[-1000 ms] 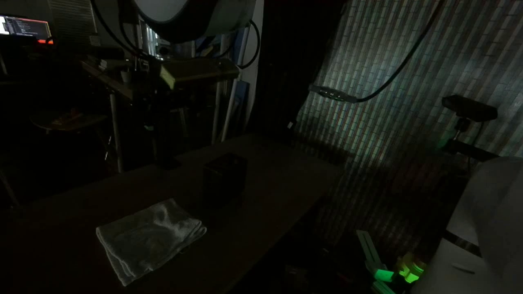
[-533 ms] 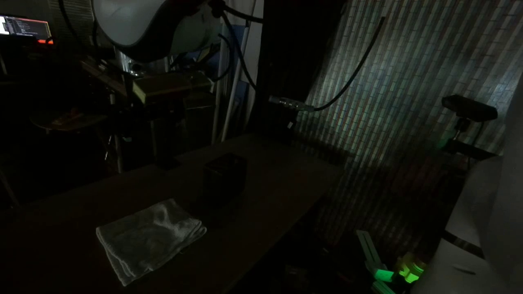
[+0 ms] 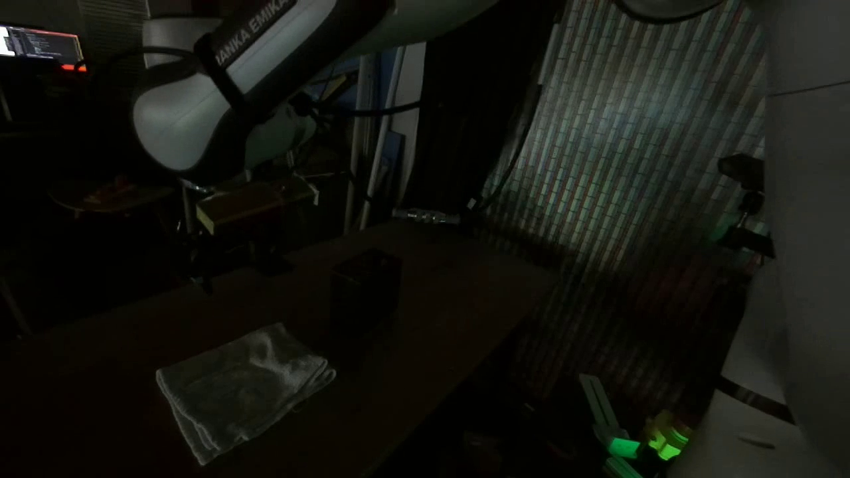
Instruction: Put the towel inside the black box
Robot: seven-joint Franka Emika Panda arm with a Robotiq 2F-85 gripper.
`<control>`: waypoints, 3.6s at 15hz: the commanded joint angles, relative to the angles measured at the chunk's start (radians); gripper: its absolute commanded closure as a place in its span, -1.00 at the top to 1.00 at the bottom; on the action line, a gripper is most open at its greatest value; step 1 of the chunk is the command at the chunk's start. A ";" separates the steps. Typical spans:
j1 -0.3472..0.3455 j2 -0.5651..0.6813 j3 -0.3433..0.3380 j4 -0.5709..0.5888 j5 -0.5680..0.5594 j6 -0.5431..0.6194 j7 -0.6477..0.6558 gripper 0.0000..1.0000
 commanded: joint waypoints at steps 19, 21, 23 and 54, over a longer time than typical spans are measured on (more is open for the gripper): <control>0.171 0.389 -0.134 0.184 0.018 0.132 0.182 1.00; 0.163 0.410 -0.134 0.180 0.025 0.179 0.172 1.00; 0.152 0.429 -0.133 0.177 0.036 0.224 0.156 1.00; 0.066 -0.242 -0.054 -0.055 0.117 -0.123 0.054 -0.78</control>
